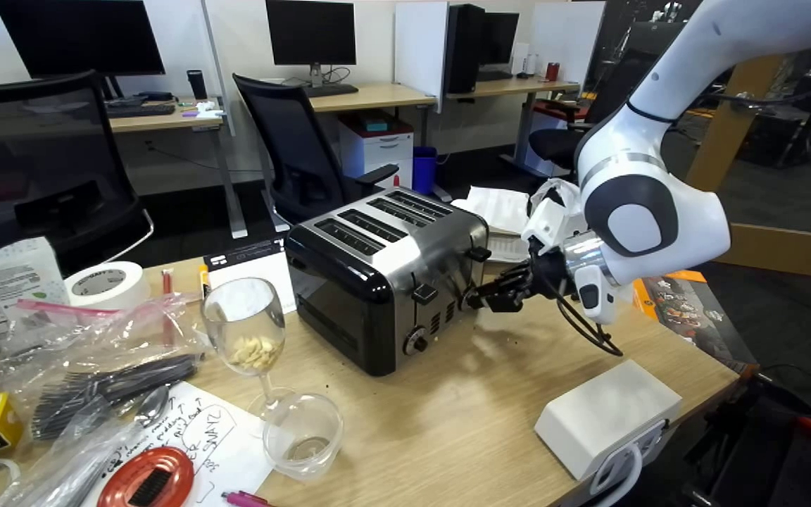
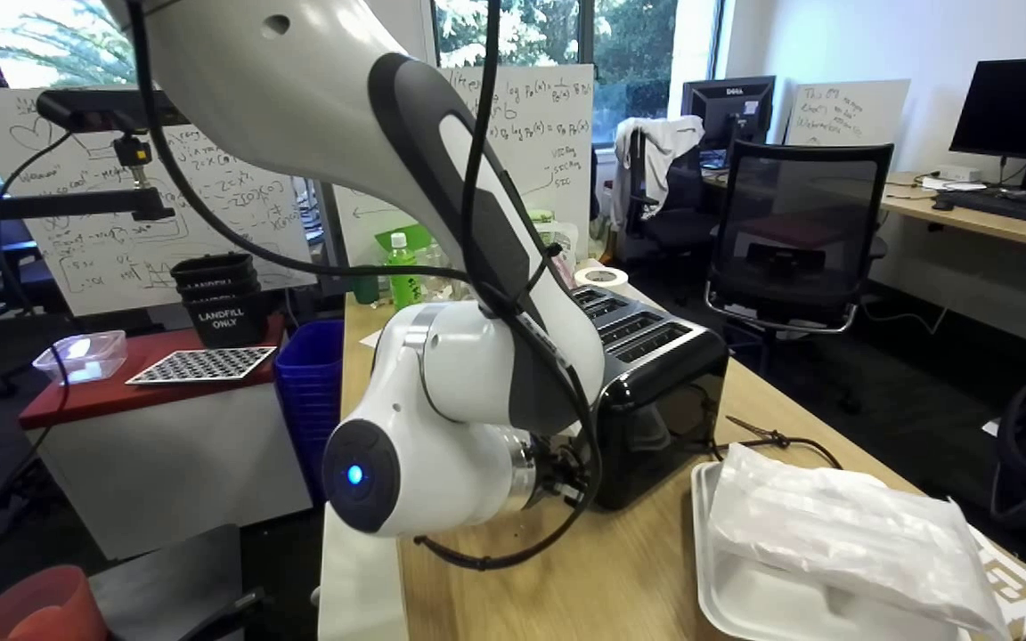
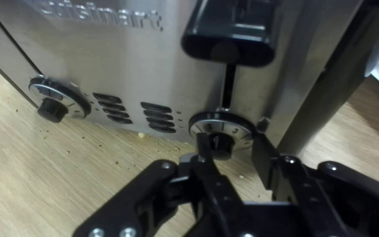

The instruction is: Turn the toaster knob

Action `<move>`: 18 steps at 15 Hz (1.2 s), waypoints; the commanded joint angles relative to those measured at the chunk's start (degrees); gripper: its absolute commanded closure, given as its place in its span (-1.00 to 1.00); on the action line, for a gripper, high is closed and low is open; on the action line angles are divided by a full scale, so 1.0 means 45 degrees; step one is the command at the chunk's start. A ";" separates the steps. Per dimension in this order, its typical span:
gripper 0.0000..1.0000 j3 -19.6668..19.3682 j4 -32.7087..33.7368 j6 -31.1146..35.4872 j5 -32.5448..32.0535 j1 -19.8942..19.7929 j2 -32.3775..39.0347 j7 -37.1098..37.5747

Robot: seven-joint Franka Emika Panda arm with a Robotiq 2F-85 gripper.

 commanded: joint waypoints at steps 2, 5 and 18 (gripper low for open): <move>0.80 -0.0838 0.0256 0.0117 0.0004 0.1278 0.0189 0.0520; 0.97 -0.1166 0.0182 0.0263 0.0003 0.1972 0.0156 0.0874; 0.97 -0.2406 0.1266 0.0763 0.0014 0.5163 0.1286 0.2503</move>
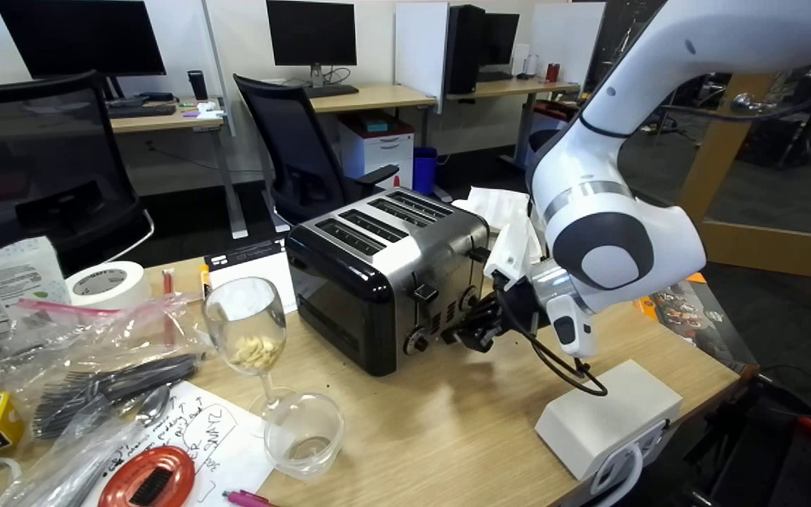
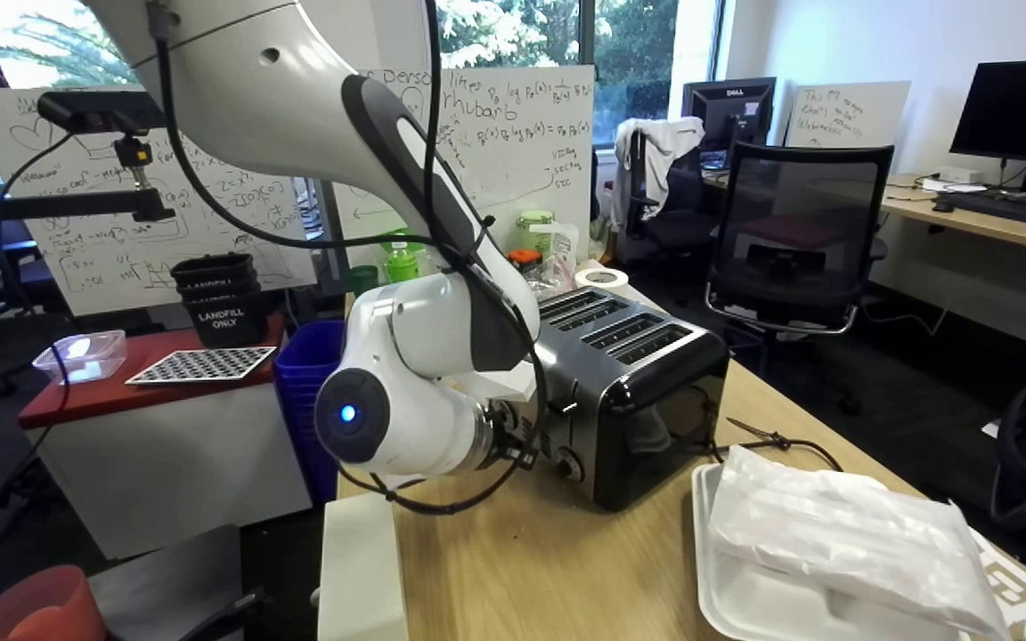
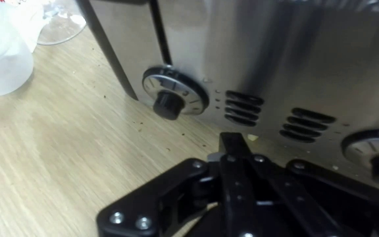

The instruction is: Turn the toaster knob

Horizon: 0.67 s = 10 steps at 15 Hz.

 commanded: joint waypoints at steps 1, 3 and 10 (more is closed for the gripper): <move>0.90 -0.0804 0.0804 0.0138 -0.0001 0.0904 0.0753 0.0589; 0.83 -0.1487 0.0960 0.0225 -0.0013 0.1329 0.0978 0.0748; 1.00 -0.3242 0.0093 0.0016 -0.0030 0.2382 0.1115 0.1481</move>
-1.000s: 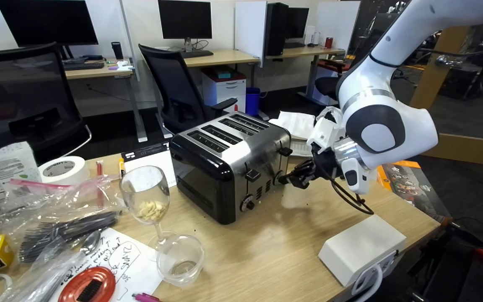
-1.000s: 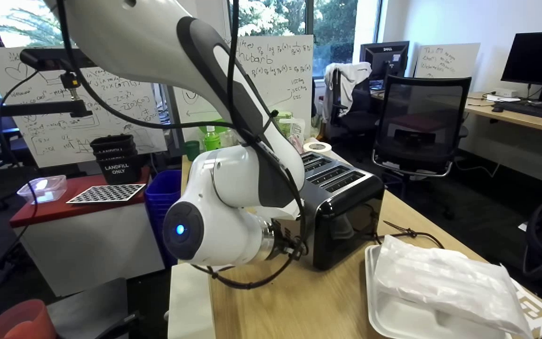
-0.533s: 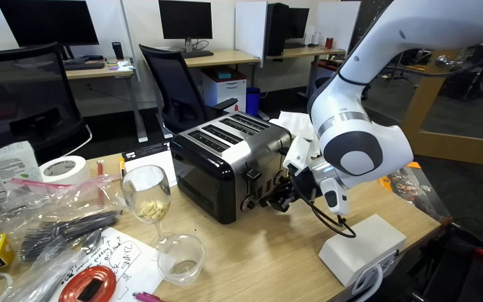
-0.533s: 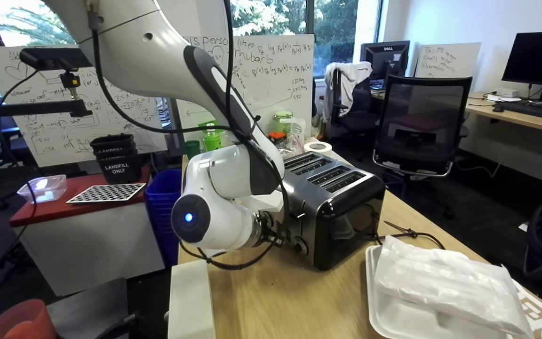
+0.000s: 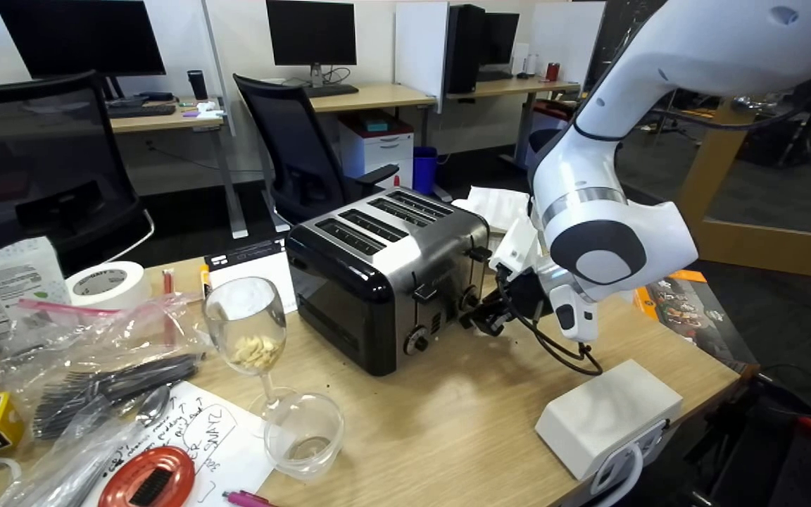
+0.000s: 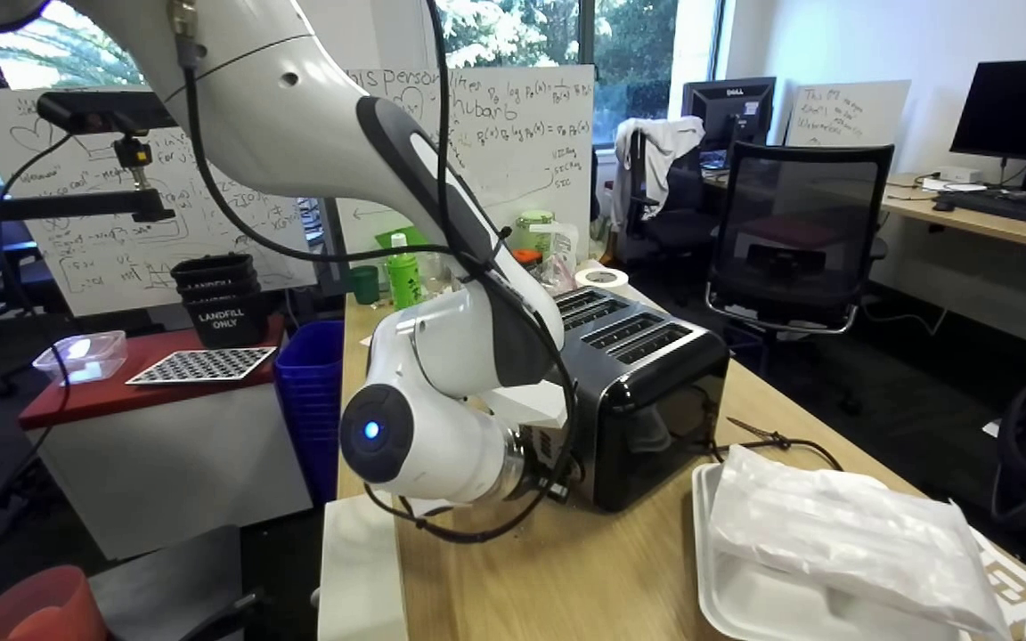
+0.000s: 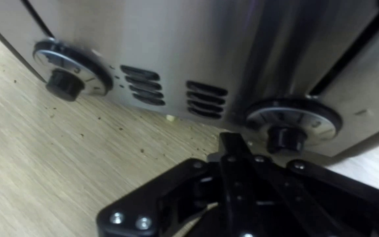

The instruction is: Turn the toaster knob

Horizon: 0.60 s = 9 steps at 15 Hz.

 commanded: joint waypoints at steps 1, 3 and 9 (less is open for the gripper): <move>1.00 -0.0683 -0.0449 -0.0061 0.0000 0.0682 -0.0022 0.0617; 1.00 -0.0901 -0.0698 -0.0048 0.0004 0.0926 -0.0034 0.0870; 1.00 -0.1881 -0.1060 -0.0252 0.0008 0.1892 -0.0096 0.1756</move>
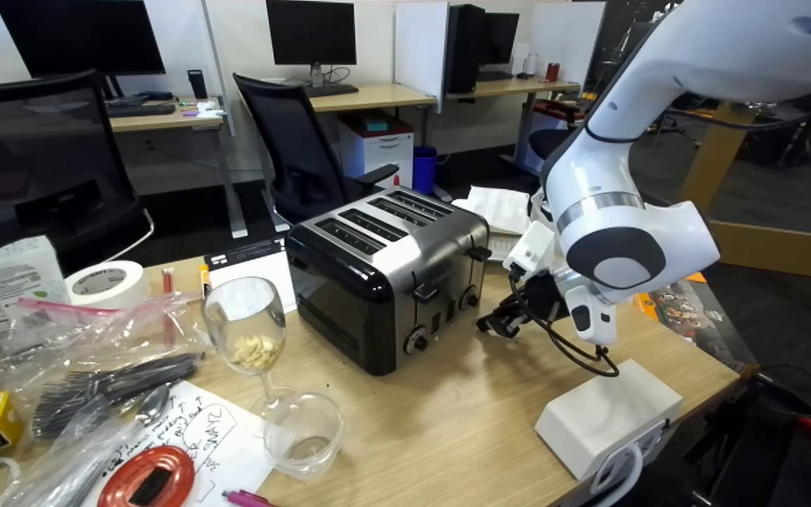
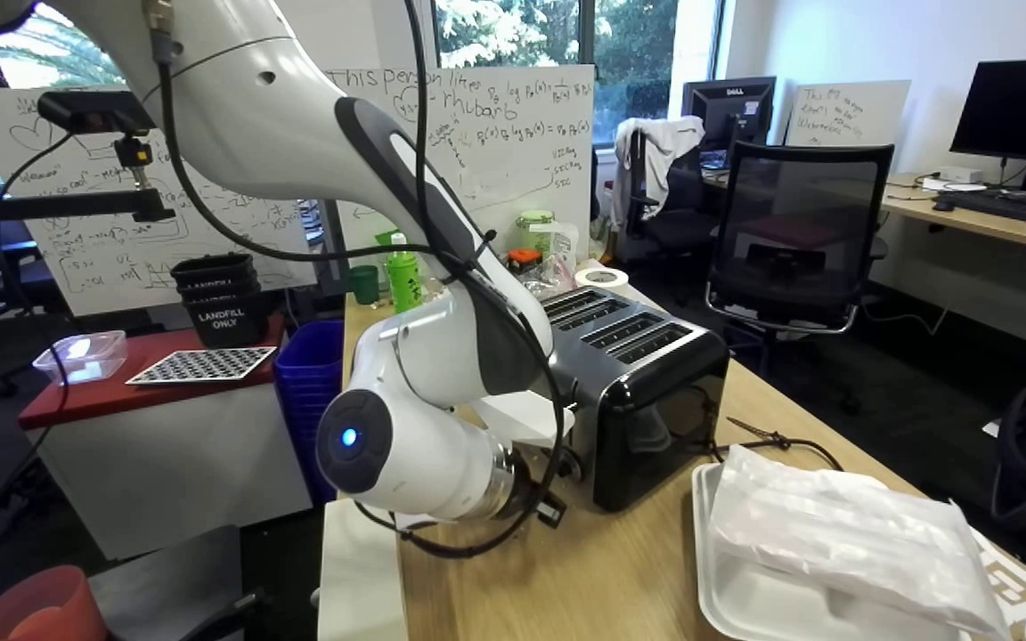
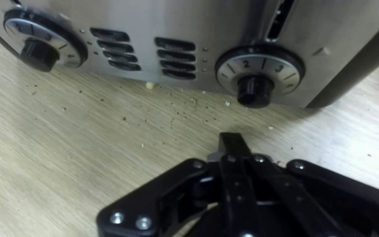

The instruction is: Turn the toaster knob

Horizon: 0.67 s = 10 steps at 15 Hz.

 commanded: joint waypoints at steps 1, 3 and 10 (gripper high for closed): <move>1.00 -0.0745 -0.0350 -0.0313 0.0000 0.0734 -0.0144 0.0632; 1.00 -0.1128 -0.0416 -0.0453 0.0000 0.1077 -0.0168 0.0977; 0.93 -0.2104 -0.0714 -0.0772 0.0000 0.2234 -0.0104 0.1837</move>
